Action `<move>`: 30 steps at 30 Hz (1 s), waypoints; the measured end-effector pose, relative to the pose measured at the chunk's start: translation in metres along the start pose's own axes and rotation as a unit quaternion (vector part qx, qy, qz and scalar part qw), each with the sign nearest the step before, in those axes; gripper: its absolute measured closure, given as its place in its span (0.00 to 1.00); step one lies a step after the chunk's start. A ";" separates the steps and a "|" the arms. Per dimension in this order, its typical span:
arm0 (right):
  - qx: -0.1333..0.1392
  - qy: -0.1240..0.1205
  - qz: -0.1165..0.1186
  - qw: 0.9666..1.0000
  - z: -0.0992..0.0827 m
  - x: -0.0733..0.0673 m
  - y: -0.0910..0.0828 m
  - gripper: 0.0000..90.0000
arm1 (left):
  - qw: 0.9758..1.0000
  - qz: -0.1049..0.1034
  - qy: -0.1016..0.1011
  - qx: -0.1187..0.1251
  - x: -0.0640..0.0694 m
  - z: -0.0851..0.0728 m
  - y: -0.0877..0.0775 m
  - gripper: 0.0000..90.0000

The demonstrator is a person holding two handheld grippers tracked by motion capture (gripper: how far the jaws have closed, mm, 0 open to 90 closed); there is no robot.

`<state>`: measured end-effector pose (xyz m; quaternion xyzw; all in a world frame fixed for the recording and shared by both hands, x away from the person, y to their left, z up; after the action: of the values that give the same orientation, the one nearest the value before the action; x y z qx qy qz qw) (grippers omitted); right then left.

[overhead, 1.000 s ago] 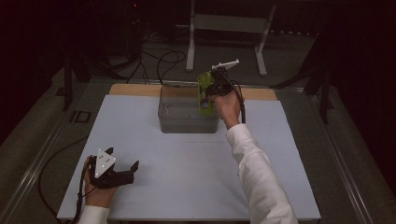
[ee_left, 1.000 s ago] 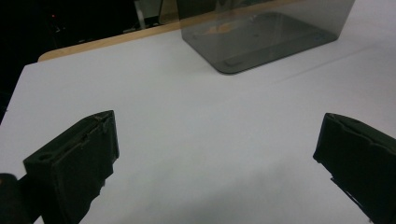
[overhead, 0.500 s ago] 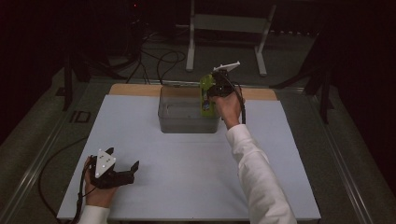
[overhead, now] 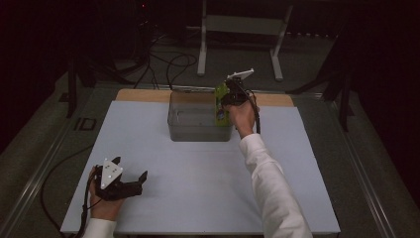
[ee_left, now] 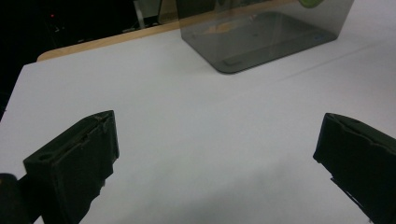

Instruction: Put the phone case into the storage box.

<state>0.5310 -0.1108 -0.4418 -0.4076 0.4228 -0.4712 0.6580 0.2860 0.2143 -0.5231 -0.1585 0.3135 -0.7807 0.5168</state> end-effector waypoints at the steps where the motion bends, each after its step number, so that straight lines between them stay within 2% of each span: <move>1: -0.001 0.000 -0.001 1.000 0.000 0.000 0.002 0.87 | 1.000 0.001 0.001 0.000 0.000 0.000 0.000 0.00; 15: -0.023 0.002 -0.016 1.000 -0.002 0.001 0.017 0.87 | 1.000 0.000 -0.001 0.000 -0.001 -0.001 -0.001 0.00; 22: -0.046 0.002 -0.029 0.999 -0.003 0.001 0.028 0.87 | 1.000 0.001 -0.002 0.001 -0.001 -0.001 -0.001 0.00; 26: -0.057 0.008 -0.026 0.998 -0.004 0.002 0.035 0.87 | 1.000 0.001 -0.002 0.001 -0.001 -0.001 -0.001 0.00; 30: -0.053 0.020 -0.026 0.998 -0.003 0.004 0.039 0.87 | 1.000 0.000 -0.002 0.001 -0.001 -0.001 -0.001 0.00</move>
<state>0.5399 -0.1065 -0.4798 -0.4435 0.4494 -0.4729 0.6146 0.2850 0.2155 -0.5228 -0.1591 0.3116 -0.7807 0.5178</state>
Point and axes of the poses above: each handheld gripper's, and its own axes: y roughly forward along the jaws, z roughly out of its top, x roughly to its right, the point moved 5 cm from there along y, roughly forward along the jaws, and after that the axes turned 15 degrees about -x, right-handed, at the moved point
